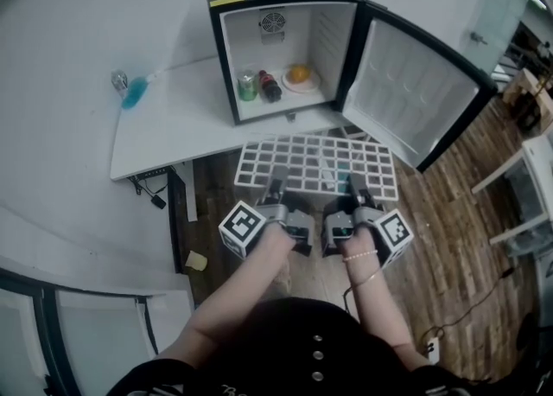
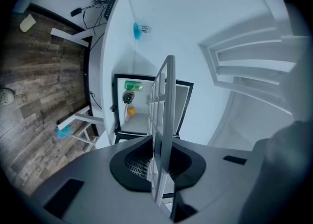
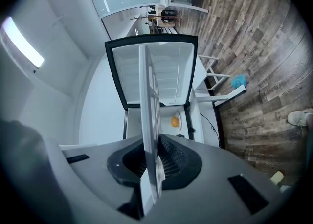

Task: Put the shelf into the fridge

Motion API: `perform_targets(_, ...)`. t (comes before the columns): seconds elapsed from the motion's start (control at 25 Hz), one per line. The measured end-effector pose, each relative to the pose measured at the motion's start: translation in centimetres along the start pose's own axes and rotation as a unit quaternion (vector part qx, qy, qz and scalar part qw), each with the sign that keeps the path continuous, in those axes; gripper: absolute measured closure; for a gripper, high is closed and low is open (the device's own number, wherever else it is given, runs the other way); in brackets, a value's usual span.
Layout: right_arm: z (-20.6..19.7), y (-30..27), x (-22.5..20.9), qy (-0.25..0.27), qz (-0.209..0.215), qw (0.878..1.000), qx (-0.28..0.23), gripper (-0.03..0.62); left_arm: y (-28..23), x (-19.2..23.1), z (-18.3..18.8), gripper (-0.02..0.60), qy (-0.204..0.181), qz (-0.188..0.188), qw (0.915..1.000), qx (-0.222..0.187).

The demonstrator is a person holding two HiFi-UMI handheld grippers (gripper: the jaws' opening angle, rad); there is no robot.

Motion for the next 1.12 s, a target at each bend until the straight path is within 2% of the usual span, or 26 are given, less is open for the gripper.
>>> perform_targets(0.28,1.0,-4.6,0.8,0.002,-0.001,1.000,-0.008,0.557,-4.3,-0.5,2.2,0.547,0.013,-0.006,0.9999,0.008)
perform_targets(0.48,1.5,-8.0,0.9,-0.002,-0.003,1.000,-0.007,0.557,-7.0,-0.2,4.5,0.546,-0.006,0.002,0.9999,0.015)
perform_targets(0.72,2.5,-11.9,0.9,0.005,-0.005,1.000,-0.009,0.557,-10.3,0.1,5.9,0.546,0.027,-0.010,0.9995,0.014)
perform_targets(1.12,3.4,-17.5,0.3,-0.004,0.011,1.000,-0.002,0.557,-14.6,0.5,9.1,0.548,0.011,-0.015,0.9997,0.013)
Point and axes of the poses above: the fingertips, and each gripper's own axes: y backward along the fingers, x to its left, z out of its top, the point moved 5 cm from there along y, backward along the fingers, and after that the axes turned 8 degrees about x, right-handed, at the moved point
